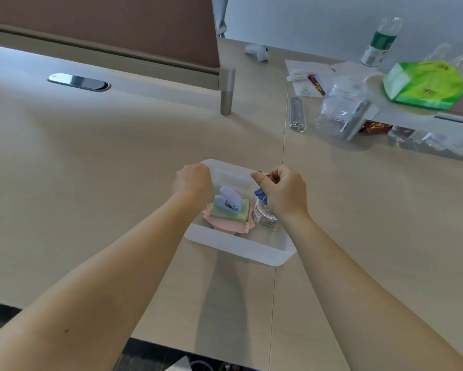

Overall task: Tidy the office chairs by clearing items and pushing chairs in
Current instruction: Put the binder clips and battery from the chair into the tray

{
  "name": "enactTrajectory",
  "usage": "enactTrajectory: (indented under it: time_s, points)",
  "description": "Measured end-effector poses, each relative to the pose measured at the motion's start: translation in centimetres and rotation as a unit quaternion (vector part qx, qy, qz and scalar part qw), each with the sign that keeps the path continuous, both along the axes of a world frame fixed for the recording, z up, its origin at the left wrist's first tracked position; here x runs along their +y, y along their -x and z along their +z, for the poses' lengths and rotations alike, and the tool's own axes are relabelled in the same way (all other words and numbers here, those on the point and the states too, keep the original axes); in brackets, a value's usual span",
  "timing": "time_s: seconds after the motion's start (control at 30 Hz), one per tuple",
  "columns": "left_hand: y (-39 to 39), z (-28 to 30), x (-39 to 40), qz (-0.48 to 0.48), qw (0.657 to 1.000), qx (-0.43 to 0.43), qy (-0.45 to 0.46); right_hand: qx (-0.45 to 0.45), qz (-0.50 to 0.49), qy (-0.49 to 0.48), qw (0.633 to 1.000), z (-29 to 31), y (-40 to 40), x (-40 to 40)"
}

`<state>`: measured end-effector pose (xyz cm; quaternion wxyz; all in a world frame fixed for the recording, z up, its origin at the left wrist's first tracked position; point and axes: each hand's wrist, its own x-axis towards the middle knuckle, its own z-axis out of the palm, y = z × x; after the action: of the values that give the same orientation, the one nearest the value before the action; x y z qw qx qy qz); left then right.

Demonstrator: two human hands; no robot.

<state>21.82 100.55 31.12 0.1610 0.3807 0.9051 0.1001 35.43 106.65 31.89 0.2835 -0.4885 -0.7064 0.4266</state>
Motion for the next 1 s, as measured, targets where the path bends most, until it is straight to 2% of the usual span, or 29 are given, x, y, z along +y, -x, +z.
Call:
enactTrajectory:
  time_s: [0.17,0.33,0.5,0.6,0.73,0.83,1.0]
  points:
    - [1.5,0.8,-1.1,0.005,0.992,-0.048,-0.114,-0.024,0.021,-0.003,0.999,-0.6,2.0,-0.1]
    - [2.7,1.5,-3.9,0.041,0.967,-0.108,-0.227,-0.14,0.104,0.005,0.985,-1.1,4.3,-1.4]
    - [3.8,1.2,-5.8,0.055,0.964,-0.119,-0.233,-0.232,0.194,0.017,0.953,-1.3,6.6,-2.9]
    - [3.9,1.1,-6.3,0.058,0.961,-0.13,-0.237,-0.253,0.233,0.055,0.938,-1.4,7.5,-3.5]
    - [3.7,1.1,-6.9,0.054,0.962,-0.137,-0.232,-0.271,0.239,0.056,0.931,-1.7,8.0,-3.7]
    - [3.6,1.1,-7.4,0.052,0.962,-0.138,-0.231,-0.251,0.227,0.082,0.937,-1.0,8.1,-4.1]
    - [3.6,1.6,-8.1,0.056,0.958,-0.146,-0.241,-0.135,0.172,0.062,0.974,0.5,7.7,-4.4]
